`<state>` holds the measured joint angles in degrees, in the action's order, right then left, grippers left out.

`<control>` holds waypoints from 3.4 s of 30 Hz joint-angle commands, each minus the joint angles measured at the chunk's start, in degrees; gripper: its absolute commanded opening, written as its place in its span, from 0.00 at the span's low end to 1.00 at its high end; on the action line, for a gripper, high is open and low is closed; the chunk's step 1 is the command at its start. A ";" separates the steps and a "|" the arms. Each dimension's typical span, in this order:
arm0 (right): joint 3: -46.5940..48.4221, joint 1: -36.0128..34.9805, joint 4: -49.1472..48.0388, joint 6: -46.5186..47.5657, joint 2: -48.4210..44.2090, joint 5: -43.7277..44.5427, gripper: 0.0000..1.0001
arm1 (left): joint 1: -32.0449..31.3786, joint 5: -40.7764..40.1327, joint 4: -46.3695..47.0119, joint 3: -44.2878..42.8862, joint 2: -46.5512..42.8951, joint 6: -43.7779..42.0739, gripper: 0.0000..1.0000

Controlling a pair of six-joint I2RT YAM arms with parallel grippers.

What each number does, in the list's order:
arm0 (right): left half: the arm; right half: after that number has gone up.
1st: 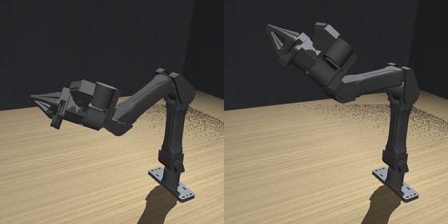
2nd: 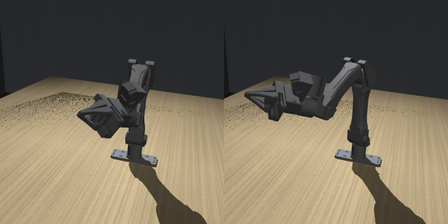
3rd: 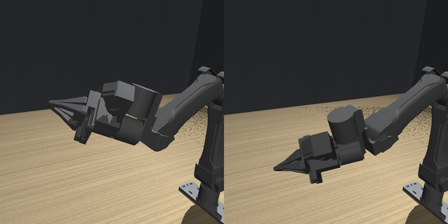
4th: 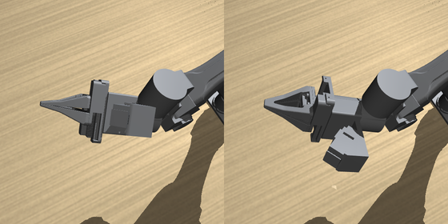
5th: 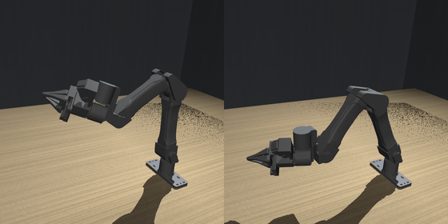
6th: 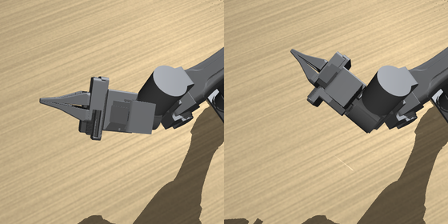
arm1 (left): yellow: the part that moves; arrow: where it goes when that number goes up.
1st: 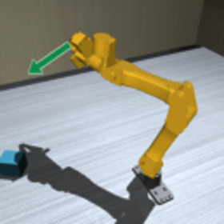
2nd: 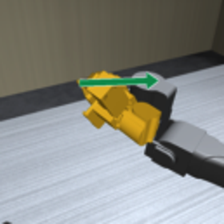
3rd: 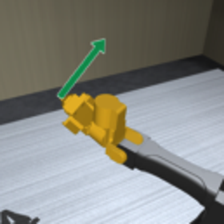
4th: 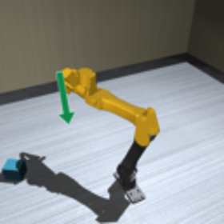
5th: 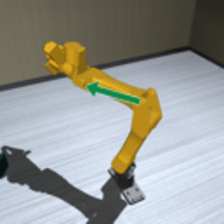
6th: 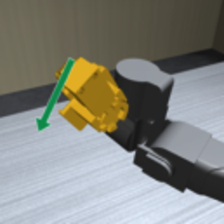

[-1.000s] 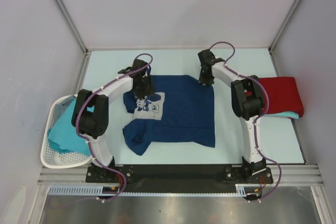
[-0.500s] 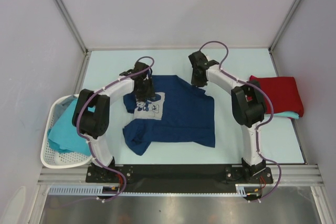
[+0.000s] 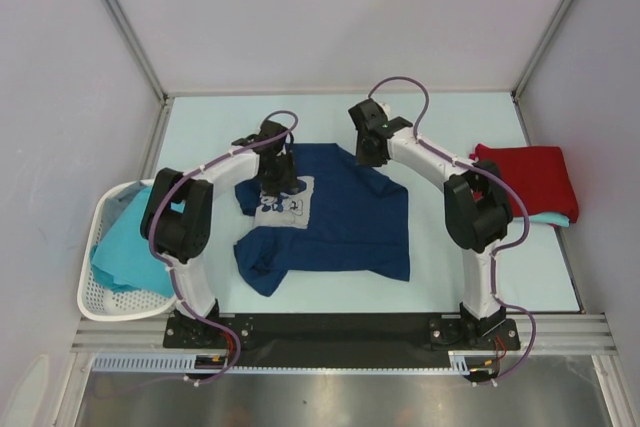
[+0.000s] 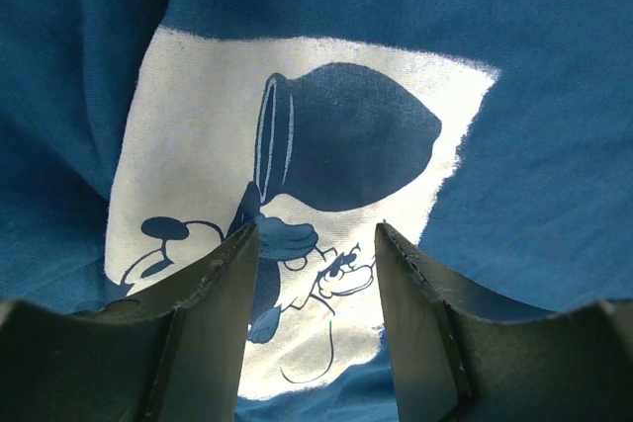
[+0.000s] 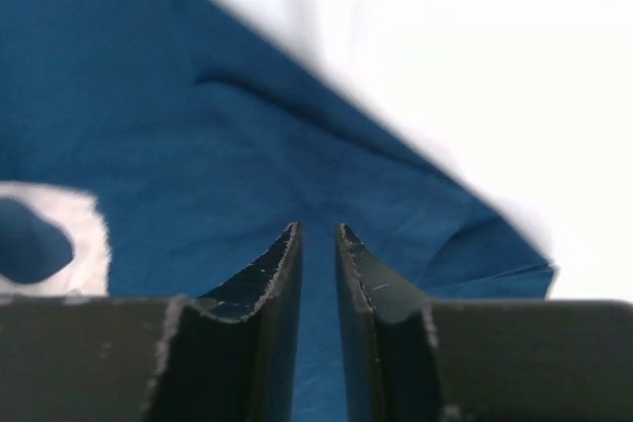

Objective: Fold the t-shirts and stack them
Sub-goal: Flatten out the tshirt

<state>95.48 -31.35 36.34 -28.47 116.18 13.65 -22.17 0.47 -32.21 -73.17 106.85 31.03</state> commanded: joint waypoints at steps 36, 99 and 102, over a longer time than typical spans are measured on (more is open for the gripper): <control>-4.78 6.92 -2.15 -0.54 4.05 1.91 0.44 | -0.85 0.67 1.01 2.77 -1.56 -0.09 0.55; 32.22 18.69 9.71 3.42 22.68 8.76 0.00 | -2.08 5.51 -2.51 -2.75 4.77 1.06 0.21; 34.59 20.01 10.16 3.42 24.44 8.76 0.00 | -2.17 5.60 -4.61 -6.88 5.13 0.97 0.31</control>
<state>125.27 -13.56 45.01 -25.61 138.69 20.23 -23.68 4.38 -33.98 -74.24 110.72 31.88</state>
